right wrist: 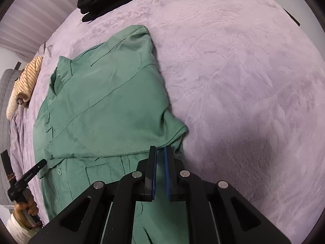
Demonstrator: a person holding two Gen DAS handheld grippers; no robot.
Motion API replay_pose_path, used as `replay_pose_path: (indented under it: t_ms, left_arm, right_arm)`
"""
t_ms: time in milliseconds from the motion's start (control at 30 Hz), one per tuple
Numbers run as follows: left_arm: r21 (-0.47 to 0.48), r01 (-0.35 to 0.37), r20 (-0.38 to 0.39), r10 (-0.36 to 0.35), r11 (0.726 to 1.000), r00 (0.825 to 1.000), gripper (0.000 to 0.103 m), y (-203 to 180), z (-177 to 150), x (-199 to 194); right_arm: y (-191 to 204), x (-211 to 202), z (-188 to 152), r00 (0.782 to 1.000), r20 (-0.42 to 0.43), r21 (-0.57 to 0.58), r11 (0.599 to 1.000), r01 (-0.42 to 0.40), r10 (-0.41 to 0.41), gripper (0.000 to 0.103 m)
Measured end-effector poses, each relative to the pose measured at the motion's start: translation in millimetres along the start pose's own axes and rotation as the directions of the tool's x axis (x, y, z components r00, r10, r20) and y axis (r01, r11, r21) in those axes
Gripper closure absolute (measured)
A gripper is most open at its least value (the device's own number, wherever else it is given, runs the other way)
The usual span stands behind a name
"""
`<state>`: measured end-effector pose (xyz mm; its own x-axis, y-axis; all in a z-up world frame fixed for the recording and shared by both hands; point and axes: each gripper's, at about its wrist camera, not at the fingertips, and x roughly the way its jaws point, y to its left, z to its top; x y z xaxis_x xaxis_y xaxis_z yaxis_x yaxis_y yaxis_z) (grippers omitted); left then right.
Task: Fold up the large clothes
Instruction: 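Pinch the folded sleeve cuff with the left tool while the right tool pinches the jacket edge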
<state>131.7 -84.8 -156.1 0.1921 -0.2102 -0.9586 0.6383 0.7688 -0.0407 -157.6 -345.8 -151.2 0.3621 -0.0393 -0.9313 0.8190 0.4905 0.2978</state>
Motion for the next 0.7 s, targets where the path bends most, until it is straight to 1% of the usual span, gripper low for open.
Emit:
replay_pose_path:
  t_ms: [167,233,300,333,367,400,433,500,633,700]
  left_arm:
    - [-0.009,-0.015,-0.031,0.014,1.0,0.999,0.075,3,-19,-19]
    - [-0.005,-0.027,-0.03,0.027,1.0,0.999,0.075,4,-33,-29]
    - [-0.005,-0.025,-0.023,0.025,1.0,0.999,0.075,5,-40,-37]
    - [-0.007,-0.018,-0.022,0.017,1.0,1.0,0.07,6,-43,-41]
    - [-0.009,-0.012,-0.025,0.012,1.0,1.0,0.033,6,-46,-44]
    - [-0.015,-0.018,-0.027,0.018,1.0,0.999,0.01,8,-48,-47]
    - [-0.024,-0.039,-0.01,0.038,0.999,0.999,0.001,9,-52,-53]
    - [-0.01,-0.037,0.005,0.037,0.999,0.999,0.001,5,-56,-60]
    - [-0.028,-0.026,-0.018,0.025,0.999,1.0,0.001,6,-63,-72]
    - [-0.035,-0.031,-0.025,0.03,0.999,0.999,0.001,6,-64,-78]
  right_arm:
    - [16,-11,-15,1.0,-0.023,-0.004,1.0,-0.021,0.021,0.095]
    - [22,-16,-22,0.999,-0.03,-0.009,0.999,-0.03,0.03,0.095]
    - [28,-20,-26,0.999,-0.035,-0.014,0.999,-0.037,0.036,0.095]
    - [31,-22,-29,0.999,-0.038,-0.015,0.999,-0.039,0.039,0.095]
    - [33,-25,-31,0.998,-0.04,-0.016,0.999,-0.043,0.042,0.095]
    - [36,-28,-33,0.998,-0.039,-0.017,0.999,-0.046,0.046,0.095]
    - [37,-30,-34,0.998,-0.039,-0.017,0.999,-0.048,0.047,0.095]
    - [40,-33,-37,0.998,-0.043,-0.013,0.999,-0.051,0.05,0.095]
    - [45,-41,-42,0.998,-0.042,-0.018,0.999,-0.047,0.046,0.095]
    - [47,-44,-43,0.998,-0.043,-0.018,0.999,-0.044,0.043,0.095]
